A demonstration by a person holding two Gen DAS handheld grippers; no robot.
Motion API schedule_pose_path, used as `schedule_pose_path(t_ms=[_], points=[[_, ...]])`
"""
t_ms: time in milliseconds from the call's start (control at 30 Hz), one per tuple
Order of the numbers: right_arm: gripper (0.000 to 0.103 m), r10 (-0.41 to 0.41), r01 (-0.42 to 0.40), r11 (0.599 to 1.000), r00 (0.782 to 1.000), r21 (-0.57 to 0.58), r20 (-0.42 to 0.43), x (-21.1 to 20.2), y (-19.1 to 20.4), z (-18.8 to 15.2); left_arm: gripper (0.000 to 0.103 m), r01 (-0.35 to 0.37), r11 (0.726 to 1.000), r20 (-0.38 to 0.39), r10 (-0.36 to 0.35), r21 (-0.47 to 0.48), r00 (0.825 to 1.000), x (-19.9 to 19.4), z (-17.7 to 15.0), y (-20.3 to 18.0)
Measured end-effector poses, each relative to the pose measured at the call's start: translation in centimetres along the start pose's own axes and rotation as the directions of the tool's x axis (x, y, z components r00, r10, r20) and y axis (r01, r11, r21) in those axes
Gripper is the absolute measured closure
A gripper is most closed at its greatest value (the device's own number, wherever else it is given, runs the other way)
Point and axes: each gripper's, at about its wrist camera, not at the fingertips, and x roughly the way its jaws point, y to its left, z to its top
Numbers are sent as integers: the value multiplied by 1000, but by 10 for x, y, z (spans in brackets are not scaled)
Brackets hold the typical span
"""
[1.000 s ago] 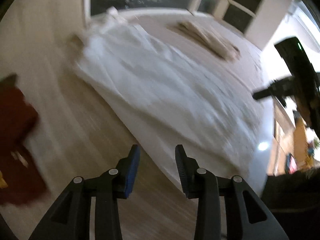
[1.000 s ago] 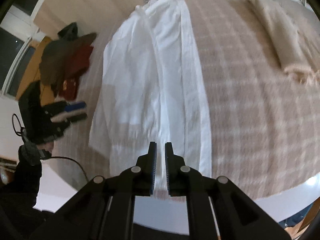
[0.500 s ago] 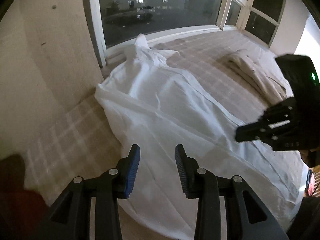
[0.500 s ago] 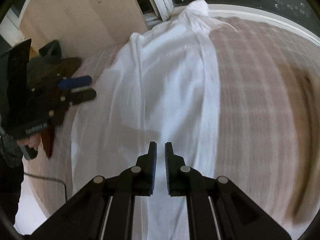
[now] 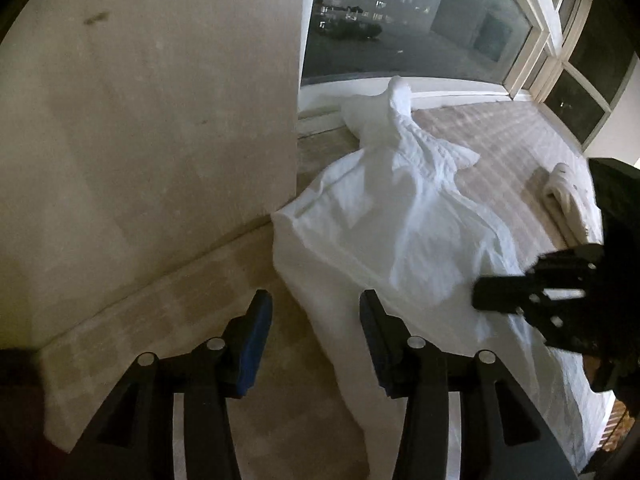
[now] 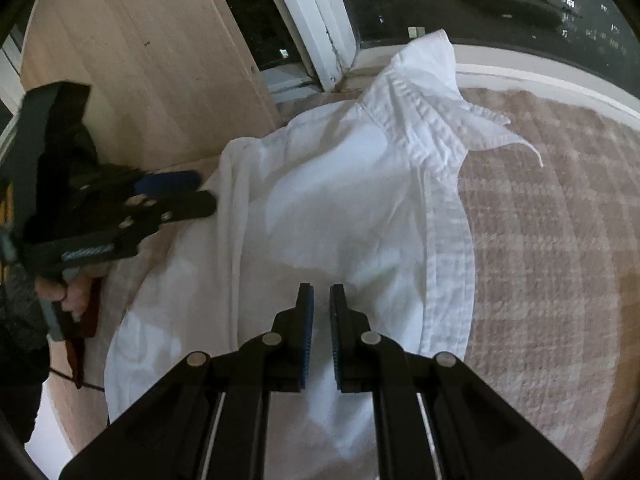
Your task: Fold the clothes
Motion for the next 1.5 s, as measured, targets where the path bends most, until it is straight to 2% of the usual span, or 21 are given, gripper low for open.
schedule_pose_path(t_ms=[67, 100, 133, 233, 367, 467, 533, 567, 667, 733, 767, 833, 867, 900, 1000, 1100, 1200, 1333, 1367, 1433, 1500], points=[[93, 8, -8, 1000, 1000, -4, 1, 0, -1, -2, 62, 12, 1000, -7, -12, -9, 1000, 8, 2, 2], [92, 10, -10, 1000, 1000, -8, 1, -1, -1, -3, 70, 14, 1000, -3, -14, -6, 1000, 9, 2, 2], [92, 12, -12, 1000, 1000, -12, 1, -1, -1, -4, 92, 16, 1000, 3, -16, -1, 1000, 11, 3, 2], [88, 14, -14, 1000, 1000, -13, 1, 0, -2, -2, 99, 17, 999, 37, -18, 27, 999, 7, 2, 0], [81, 5, -5, 1000, 1000, -7, 3, -5, -3, -1, 99, -4, 997, 101, -3, 73, 995, -15, 1, -8], [80, -31, 30, 997, 999, -66, -14, -1, -2, -1, 99, -11, 997, 120, 2, 79, 993, -21, 1, -6], [91, -64, 61, 992, 998, -111, -23, 2, -1, -1, 99, -11, 997, 124, 2, 74, 992, -20, 1, -3], [102, -101, 96, 986, 995, -139, -27, 2, -1, 0, 99, -11, 997, 126, 2, 71, 992, -20, 1, -1], [103, -168, 159, 978, 984, -134, -52, -2, -8, 8, 100, -11, 998, 132, 3, 62, 991, -19, 0, 4], [99, -159, 157, 982, 987, -104, -19, -10, -11, 21, 101, -11, 998, 136, 3, 56, 991, -18, -1, 8], [95, -122, 122, 990, 993, -77, -1, -15, -12, 29, 101, -11, 999, 138, 4, 53, 990, -18, -1, 9], [84, 55, -56, 998, 998, 2, 29, -17, -12, 47, 101, -11, 999, 142, 4, 48, 990, -17, -1, 13], [72, 127, -129, 991, 991, 33, 47, -16, -12, 57, 101, -11, 999, 144, 4, 45, 990, -16, -2, 14], [70, 162, -166, 985, 984, 45, 73, -13, -10, 66, 101, -12, 999, 144, 6, 45, 990, -15, -1, 14], [71, 127, -127, 992, 988, 0, 83, 9, 2, 86, 100, -29, 998, 144, 21, 58, 989, -14, -3, 13], [71, 111, -110, 993, 993, -29, 29, 39, 10, 95, 100, -41, 996, 152, 29, 76, 988, -16, -4, 11], [71, 28, -28, 998, 1000, -65, -1, 65, 15, 102, 100, -56, 995, 145, 43, 86, 989, -9, -2, 12], [74, -19, 23, 993, 999, -119, 42, 87, 18, 111, 99, -81, 993, 156, 67, 84, 985, -5, -2, 8], [77, -24, 31, 992, 998, -121, 59, 88, 17, 113, 97, -91, 993, 163, 77, 81, 984, -7, -2, 10], [79, 16, -10, 997, 997, -80, 75, 81, 13, 114, 97, -115, 991, 174, 101, 72, 979, -11, -3, 14], [79, 92, -86, 992, 994, -93, 59, 70, 14, 108, 97, -103, 993, 178, 92, 54, 980, -19, -4, 22]])
